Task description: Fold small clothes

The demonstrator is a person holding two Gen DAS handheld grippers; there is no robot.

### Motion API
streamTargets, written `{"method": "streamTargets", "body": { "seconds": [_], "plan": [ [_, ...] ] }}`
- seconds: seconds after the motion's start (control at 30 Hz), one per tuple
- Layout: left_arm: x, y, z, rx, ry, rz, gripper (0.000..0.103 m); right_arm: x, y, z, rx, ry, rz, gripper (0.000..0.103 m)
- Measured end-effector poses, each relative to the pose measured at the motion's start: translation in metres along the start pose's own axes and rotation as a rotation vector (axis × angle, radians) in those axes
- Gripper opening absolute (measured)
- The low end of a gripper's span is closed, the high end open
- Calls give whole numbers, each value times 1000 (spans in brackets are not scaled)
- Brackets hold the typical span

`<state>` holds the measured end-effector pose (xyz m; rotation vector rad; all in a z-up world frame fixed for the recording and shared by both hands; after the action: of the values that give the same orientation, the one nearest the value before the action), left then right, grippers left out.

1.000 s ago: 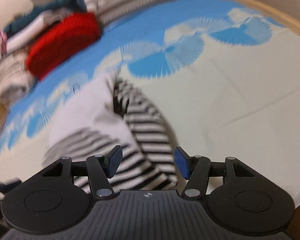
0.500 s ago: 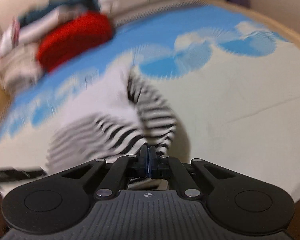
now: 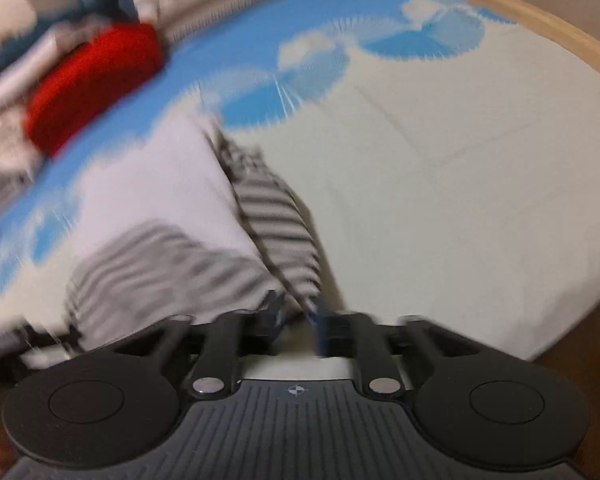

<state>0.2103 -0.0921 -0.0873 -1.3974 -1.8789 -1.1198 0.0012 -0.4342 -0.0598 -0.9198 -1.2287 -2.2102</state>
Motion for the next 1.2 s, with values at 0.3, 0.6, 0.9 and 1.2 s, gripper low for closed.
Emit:
{"method": "streamTargets", "body": {
  "seconds": [0.3, 0.6, 0.9, 1.2],
  "plan": [
    [-5, -4, -5, 25, 22, -2, 92, -46, -2, 13, -36, -31, 100, 72],
    [-10, -4, -16, -10, 11, -23, 67, -79, -2, 35, -61, -90, 155, 56],
    [46, 17, 9, -80, -3, -176, 29, -83, -4, 85, -31, -35, 102, 16],
    [101, 30, 93, 62, 64, -211, 24, -97, -18, 162, 104, 50, 78, 15]
  ]
}}
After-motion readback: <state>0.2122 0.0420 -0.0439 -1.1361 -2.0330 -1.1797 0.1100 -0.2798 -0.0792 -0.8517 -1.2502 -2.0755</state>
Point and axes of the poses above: each gripper's, at about its wrist camera, not at the fingertips, and x roughly against the way its jaws point, z to its left, y to its top, the point moved 1 cm from there along -x, roughly the way its jaws point
